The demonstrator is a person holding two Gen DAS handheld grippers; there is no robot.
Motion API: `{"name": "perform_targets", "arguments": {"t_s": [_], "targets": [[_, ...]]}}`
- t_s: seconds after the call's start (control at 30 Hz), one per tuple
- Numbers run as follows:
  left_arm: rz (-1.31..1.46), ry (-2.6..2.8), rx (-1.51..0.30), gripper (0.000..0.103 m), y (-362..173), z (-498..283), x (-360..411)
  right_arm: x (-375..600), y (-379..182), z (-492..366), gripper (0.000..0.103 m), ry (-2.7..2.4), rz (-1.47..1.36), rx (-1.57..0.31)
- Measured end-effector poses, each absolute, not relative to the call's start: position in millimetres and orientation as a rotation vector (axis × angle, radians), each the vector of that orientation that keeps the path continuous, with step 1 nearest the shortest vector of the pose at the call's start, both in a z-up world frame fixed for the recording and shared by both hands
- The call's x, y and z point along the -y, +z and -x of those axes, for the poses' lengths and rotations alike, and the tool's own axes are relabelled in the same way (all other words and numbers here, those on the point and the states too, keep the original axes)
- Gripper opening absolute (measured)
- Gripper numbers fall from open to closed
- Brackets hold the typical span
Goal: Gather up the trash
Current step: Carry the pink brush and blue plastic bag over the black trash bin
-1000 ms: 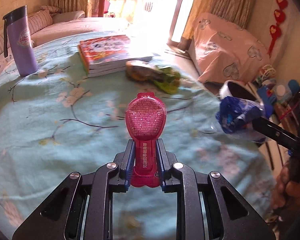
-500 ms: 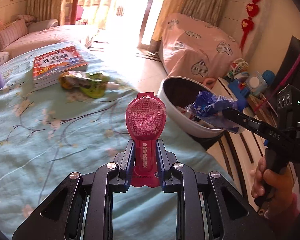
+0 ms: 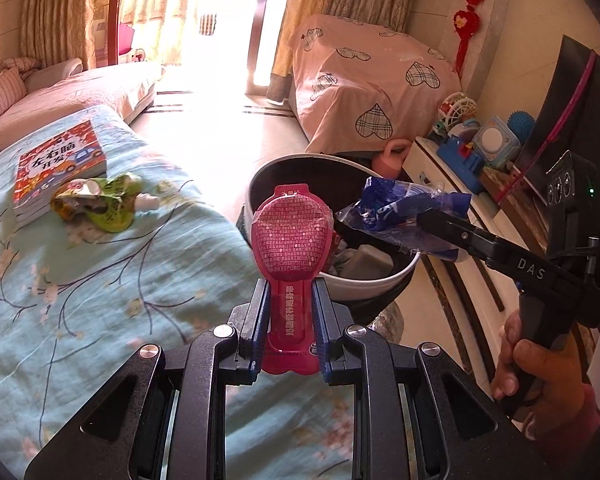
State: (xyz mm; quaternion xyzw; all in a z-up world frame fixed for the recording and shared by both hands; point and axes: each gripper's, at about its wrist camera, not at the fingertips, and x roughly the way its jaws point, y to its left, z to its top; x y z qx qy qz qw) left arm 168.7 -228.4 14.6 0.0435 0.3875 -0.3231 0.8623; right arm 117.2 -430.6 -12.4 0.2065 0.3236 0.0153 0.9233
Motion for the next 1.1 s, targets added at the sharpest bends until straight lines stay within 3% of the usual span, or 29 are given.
{"name": "perform_targets", "arguments": {"t_s": [1.1], "targets": [[-0.150,-0.681,-0.846,0.019,1,-185,273,453,-19,-130,0.057,0.019,-0.417,-0.694]]}}
